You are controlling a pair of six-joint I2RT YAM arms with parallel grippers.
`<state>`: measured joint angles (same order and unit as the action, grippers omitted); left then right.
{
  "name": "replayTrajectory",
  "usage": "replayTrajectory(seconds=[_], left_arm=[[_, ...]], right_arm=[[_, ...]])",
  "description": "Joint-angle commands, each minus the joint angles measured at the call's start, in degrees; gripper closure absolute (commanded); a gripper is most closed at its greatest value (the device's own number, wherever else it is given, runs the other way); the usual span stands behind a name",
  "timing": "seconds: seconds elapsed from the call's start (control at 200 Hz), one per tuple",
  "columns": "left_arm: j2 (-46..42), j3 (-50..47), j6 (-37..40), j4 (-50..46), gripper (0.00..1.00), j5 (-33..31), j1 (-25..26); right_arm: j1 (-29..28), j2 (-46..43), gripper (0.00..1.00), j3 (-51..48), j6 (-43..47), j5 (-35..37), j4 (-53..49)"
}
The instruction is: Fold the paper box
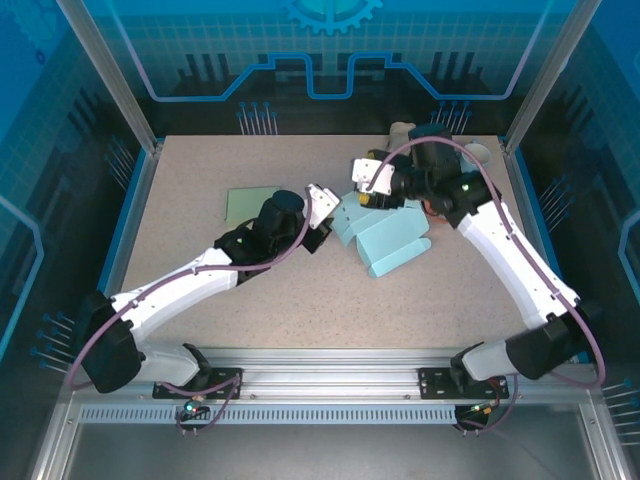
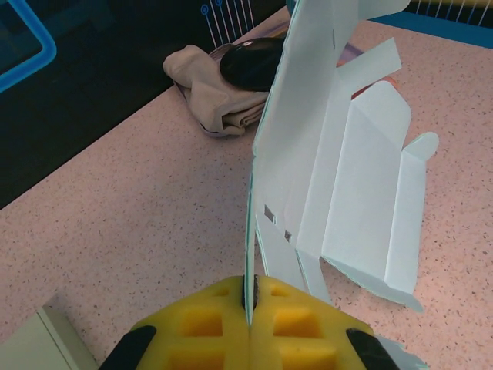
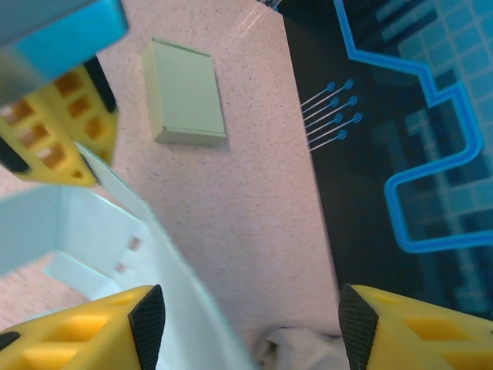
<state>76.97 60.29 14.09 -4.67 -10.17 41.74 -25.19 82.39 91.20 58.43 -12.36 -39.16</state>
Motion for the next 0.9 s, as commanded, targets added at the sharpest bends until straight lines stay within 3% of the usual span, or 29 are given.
replayTrajectory(seconds=[0.0, 0.145, 0.455, 0.895], left_arm=[[-0.73, 1.56, 1.81, -1.97, 1.0, 0.49, -0.49], [1.67, 3.37, 1.74, -2.57, 1.0, -0.63, -0.88], [5.03, 5.79, 1.42, -3.6, 1.0, -0.63, -0.88], [3.2, 4.57, 1.23, -3.55, 1.0, 0.46, -0.86]], right_arm=[[0.69, 2.4, 0.39, 6.53, 14.15, 2.61, -11.56], [0.54, 4.8, 0.49, 9.42, 18.81, 8.44, -15.04], [0.11, 5.34, 0.49, 8.08, 24.06, 18.96, -14.58], [0.13, 6.15, 0.51, 5.81, 25.93, 22.01, -13.04]])
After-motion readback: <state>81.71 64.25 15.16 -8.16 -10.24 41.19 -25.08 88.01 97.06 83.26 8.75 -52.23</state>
